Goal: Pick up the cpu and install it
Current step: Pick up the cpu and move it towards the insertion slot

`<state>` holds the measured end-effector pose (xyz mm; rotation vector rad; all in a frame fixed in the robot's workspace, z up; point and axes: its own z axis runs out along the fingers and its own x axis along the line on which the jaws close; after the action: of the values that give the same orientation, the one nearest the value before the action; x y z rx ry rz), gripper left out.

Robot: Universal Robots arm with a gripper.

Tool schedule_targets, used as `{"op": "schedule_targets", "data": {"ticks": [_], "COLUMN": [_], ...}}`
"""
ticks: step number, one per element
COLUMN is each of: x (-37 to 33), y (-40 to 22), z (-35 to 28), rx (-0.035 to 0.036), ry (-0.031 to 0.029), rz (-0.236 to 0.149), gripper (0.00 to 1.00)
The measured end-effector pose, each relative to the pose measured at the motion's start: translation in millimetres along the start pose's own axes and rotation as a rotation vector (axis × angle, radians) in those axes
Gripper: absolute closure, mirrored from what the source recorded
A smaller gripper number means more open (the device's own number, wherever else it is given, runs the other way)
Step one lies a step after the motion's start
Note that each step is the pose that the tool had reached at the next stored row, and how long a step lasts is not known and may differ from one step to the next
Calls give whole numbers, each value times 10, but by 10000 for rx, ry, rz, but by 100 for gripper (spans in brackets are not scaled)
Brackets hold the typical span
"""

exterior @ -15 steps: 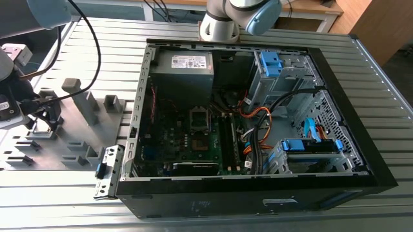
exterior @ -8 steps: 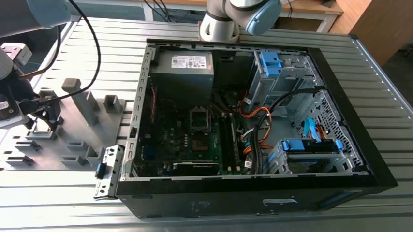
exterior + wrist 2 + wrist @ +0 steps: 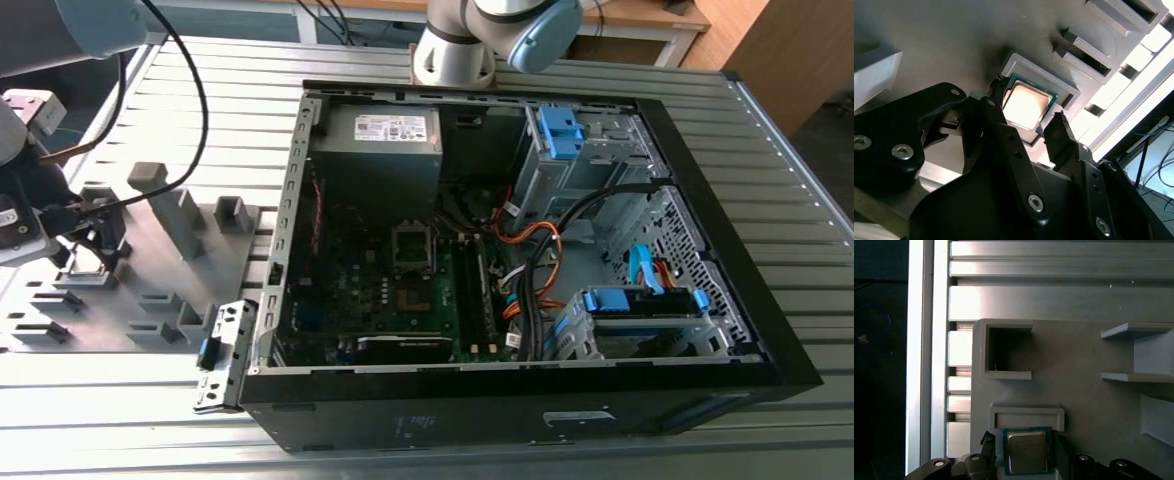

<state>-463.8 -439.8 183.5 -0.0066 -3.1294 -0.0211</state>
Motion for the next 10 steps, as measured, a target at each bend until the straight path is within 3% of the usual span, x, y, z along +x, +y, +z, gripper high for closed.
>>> {"op": "schedule_targets", "data": {"ticks": [2,10], "x": [0,0], "y": [0,0], "z": [0,0], "rx": [-2,-1], "ry": [-25,-30], "rz": [0,0], "gripper": [41,41]}}
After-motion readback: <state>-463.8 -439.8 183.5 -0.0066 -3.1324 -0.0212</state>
